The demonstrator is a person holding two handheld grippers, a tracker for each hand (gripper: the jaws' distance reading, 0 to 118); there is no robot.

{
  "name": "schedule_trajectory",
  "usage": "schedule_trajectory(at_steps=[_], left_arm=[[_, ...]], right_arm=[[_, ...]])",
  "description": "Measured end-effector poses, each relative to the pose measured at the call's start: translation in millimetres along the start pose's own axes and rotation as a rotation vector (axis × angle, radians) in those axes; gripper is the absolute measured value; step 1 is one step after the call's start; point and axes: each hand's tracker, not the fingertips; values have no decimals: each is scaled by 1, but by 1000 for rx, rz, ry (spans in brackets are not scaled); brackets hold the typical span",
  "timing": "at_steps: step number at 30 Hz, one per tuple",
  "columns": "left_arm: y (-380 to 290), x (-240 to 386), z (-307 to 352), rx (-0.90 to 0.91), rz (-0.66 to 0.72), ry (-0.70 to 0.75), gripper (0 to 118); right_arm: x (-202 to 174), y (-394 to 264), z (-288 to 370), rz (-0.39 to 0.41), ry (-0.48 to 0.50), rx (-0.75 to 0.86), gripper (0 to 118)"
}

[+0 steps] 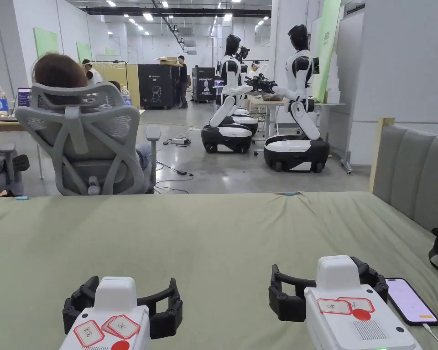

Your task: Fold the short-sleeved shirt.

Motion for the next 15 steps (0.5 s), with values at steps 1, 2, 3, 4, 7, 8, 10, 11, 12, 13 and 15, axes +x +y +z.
schedule_trajectory(at_steps=[1,2,3,4,7,8,10,11,12,13,15], left_arm=[[0,0,0,0,-2,-2,118],[0,0,0,-1,-6,-2,118],[0,0,0,-1,-17,1,118],[0,0,0,0,-20,5,118],[0,-2,-1,-3,-11,6,118],[0,-2,0,-5,-4,5,118],[0,-2,-1,-5,2,7,118],[0,-2,-1,-5,1,8,118],[0,-2,0,-4,-2,8,118],[0,-1,0,-4,-4,9,118],[0,0,-2,-5,-13,6,118]], right_arm=[[0,1,-1,-2,1,0,118],[-1,1,0,-5,3,2,118],[-1,1,1,-7,3,2,118],[-2,0,1,-8,5,0,118],[-3,0,-1,-3,13,-7,118],[-4,-1,0,-3,13,-8,118],[-5,0,-1,-5,14,-7,118],[-5,0,-1,-7,15,-5,118],[-5,0,0,-7,17,-4,118],[-5,0,-1,-7,18,-5,118],[-5,1,-1,-5,18,-6,118]])
